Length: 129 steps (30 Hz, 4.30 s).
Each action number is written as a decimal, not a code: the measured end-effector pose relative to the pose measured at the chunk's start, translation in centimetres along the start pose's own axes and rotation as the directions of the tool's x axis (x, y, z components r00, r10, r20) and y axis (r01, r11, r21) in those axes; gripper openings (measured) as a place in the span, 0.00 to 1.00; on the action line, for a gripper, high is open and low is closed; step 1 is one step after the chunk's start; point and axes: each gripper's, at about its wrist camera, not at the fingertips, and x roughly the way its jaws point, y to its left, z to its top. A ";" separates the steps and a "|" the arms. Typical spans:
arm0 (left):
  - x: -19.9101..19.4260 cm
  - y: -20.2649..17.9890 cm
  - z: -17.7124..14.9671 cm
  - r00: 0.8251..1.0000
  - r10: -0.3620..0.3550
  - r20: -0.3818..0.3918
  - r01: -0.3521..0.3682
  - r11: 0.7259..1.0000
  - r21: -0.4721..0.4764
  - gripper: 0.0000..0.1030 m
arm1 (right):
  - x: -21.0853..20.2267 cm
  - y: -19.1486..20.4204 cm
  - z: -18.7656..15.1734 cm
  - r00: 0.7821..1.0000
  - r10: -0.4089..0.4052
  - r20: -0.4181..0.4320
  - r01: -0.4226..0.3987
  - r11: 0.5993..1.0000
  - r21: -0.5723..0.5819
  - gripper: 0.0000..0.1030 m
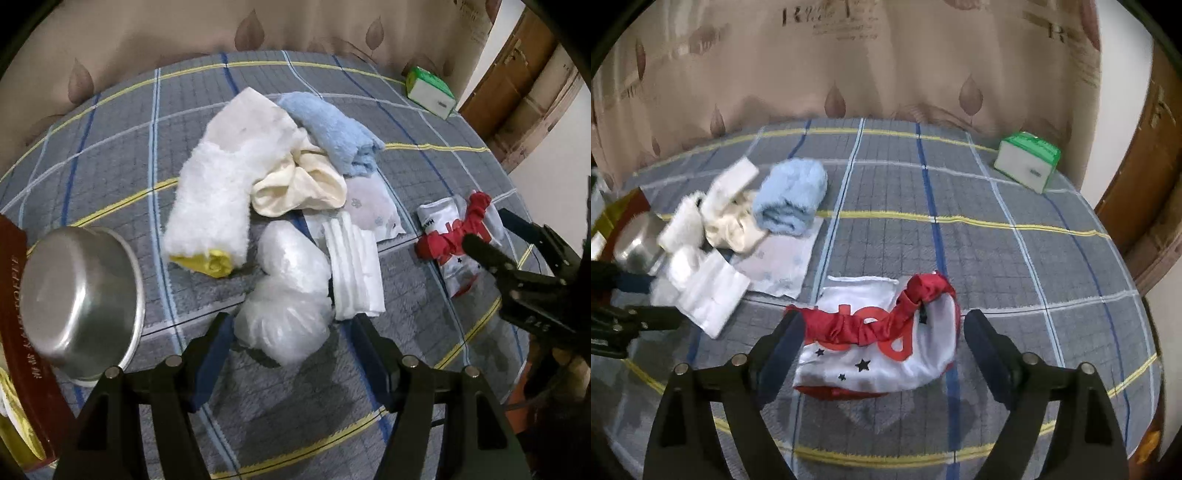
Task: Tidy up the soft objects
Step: 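Grasp the clear plastic bag with the left gripper while the right gripper holds the garment, then carry the clear plastic bag into the gold tin and open the left gripper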
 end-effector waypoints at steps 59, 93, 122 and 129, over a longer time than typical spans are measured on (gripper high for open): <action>-10.8 10.9 -7.1 0.981 0.191 0.045 -0.174 0.952 -0.252 0.36 | 4.2 -1.6 -0.7 0.999 0.024 -0.038 -0.022 0.999 0.040 0.47; -9.4 35.9 -3.6 0.929 0.358 -0.092 -0.351 0.776 -0.524 0.51 | 4.2 -1.0 -0.5 0.998 -0.041 -0.056 0.043 0.998 0.043 0.48; -16.5 25.9 -12.2 0.883 0.468 0.035 -0.381 0.758 -0.529 0.58 | 3.3 0.4 -0.7 0.998 -0.037 -0.057 0.036 0.999 -0.019 0.26; -17.6 26.3 -14.2 0.879 0.470 0.080 -0.341 0.736 -0.585 0.58 | 0.4 2.2 -1.5 0.996 -0.022 -0.086 0.016 0.997 -0.079 0.25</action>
